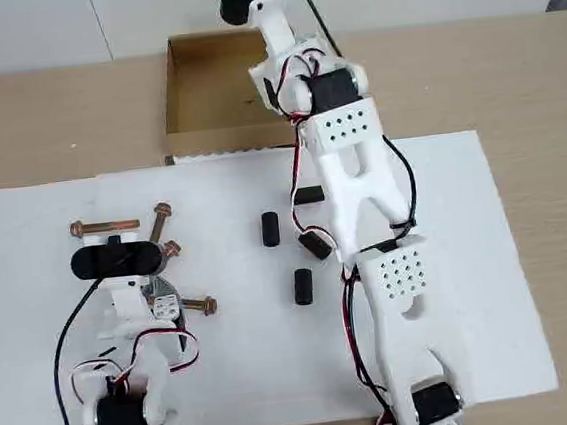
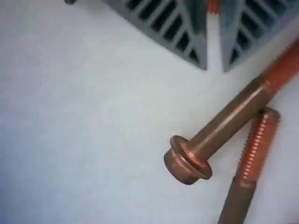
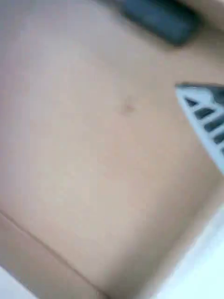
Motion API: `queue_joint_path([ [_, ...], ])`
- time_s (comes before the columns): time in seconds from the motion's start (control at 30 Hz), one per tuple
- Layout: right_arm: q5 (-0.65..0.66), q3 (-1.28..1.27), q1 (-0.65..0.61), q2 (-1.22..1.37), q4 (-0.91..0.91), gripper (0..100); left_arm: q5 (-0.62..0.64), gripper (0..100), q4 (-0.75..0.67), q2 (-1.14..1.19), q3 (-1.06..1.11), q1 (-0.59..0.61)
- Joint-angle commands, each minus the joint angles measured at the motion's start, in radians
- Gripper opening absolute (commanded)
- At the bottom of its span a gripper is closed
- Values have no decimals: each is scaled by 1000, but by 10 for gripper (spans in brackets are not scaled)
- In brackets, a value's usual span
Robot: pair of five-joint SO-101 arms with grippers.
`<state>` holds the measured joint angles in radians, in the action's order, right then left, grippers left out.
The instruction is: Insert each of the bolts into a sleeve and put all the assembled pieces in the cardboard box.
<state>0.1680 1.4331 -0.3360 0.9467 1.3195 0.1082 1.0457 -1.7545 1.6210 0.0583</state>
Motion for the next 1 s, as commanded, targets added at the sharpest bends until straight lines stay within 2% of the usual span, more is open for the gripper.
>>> queue_joint_path([
  [0.0, 2, 153, 2, -25, 213, 154, -3, 6, -2, -11, -7, 6],
  [0.13, 2, 247, 5, -24, 383, 154, -3, 6, -2, -11, -7, 6],
  [0.57, 11, 203, 22, -85, 415, 154, -3, 6, -2, -11, -7, 6],
  [0.67, 11, 58, 21, -216, 414, 154, -3, 6, -2, -11, -7, 6],
  [0.97, 11, -697, 21, -668, 401, 156, -2, 6, -2, -11, -7, 8],
])
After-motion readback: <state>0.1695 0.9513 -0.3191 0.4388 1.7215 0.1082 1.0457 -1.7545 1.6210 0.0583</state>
